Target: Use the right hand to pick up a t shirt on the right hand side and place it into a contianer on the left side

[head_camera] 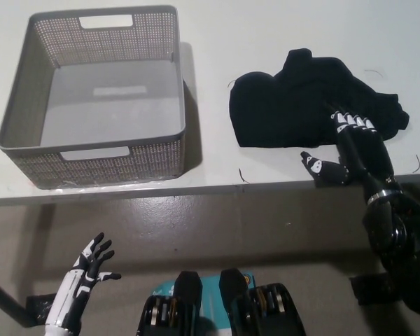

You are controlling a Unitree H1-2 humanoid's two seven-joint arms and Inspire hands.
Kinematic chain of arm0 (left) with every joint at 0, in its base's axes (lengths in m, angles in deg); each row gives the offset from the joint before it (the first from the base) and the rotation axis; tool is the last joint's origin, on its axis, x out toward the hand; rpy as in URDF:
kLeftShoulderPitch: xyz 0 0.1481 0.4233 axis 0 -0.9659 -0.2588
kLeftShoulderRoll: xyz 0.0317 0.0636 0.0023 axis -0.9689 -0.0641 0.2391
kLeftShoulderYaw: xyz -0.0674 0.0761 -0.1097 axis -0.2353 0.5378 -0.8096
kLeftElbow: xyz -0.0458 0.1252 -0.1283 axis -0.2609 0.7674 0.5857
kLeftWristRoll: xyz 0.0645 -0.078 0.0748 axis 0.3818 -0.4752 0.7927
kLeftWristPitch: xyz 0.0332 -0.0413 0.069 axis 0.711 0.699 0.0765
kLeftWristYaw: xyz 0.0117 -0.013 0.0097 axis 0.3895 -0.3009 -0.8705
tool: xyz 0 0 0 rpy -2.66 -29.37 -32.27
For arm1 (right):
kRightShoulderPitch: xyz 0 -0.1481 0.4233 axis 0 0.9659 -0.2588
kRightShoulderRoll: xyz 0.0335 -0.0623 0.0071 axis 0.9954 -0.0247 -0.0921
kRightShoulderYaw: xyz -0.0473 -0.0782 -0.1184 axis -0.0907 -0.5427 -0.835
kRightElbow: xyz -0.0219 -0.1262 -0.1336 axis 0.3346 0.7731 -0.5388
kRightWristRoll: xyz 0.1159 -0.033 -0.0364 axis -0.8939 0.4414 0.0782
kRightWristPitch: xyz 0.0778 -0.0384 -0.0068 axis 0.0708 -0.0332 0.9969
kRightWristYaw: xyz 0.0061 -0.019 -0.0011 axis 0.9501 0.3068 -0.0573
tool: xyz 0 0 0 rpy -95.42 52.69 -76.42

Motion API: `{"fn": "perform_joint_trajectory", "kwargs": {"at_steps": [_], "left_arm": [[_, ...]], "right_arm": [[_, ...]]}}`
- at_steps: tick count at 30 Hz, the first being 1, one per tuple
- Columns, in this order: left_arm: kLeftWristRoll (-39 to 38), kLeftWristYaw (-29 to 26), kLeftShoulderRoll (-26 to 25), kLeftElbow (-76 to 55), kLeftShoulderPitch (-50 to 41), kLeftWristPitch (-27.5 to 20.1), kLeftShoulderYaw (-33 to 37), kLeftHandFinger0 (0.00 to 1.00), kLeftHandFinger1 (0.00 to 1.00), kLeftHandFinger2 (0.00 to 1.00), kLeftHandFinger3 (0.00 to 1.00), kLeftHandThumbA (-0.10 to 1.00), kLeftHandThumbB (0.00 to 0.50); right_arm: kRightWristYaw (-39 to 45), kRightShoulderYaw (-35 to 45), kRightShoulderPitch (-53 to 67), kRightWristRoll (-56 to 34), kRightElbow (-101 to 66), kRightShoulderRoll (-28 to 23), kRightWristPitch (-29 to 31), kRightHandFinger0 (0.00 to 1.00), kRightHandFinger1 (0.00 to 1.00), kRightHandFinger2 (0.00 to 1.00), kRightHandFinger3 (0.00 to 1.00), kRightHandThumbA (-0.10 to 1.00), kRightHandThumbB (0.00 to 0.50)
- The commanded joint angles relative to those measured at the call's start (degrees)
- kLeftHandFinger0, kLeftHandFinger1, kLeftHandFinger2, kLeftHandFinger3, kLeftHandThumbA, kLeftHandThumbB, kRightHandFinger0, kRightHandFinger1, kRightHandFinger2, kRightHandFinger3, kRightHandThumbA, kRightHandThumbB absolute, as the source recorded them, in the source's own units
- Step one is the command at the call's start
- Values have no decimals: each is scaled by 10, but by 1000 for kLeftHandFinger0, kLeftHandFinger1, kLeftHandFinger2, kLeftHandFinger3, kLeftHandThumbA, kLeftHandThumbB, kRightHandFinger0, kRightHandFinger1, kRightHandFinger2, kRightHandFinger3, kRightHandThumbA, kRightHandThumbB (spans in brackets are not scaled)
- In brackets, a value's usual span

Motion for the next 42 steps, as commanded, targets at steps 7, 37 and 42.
{"fn": "perform_joint_trajectory", "kwargs": {"at_steps": [7, 37, 42], "left_arm": [[-8, 12, -14, -18, 4, 4, 2, 668, 888, 984, 1000, 929, 447], [-12, 13, -10, -28, 47, 23, 0, 614, 867, 994, 1000, 921, 377], [-10, 14, -11, -33, 45, 28, 1, 607, 866, 995, 1000, 927, 362]], "right_arm": [[-3, -12, -81, 13, 47, 1, -8, 1000, 1000, 1000, 1000, 748, 500], [-19, -8, -120, 3, 133, -3, -34, 1000, 1000, 1000, 1000, 467, 500], [-79, 28, -103, -32, 138, 18, 8, 995, 1000, 1000, 1000, -99, 326]]}}
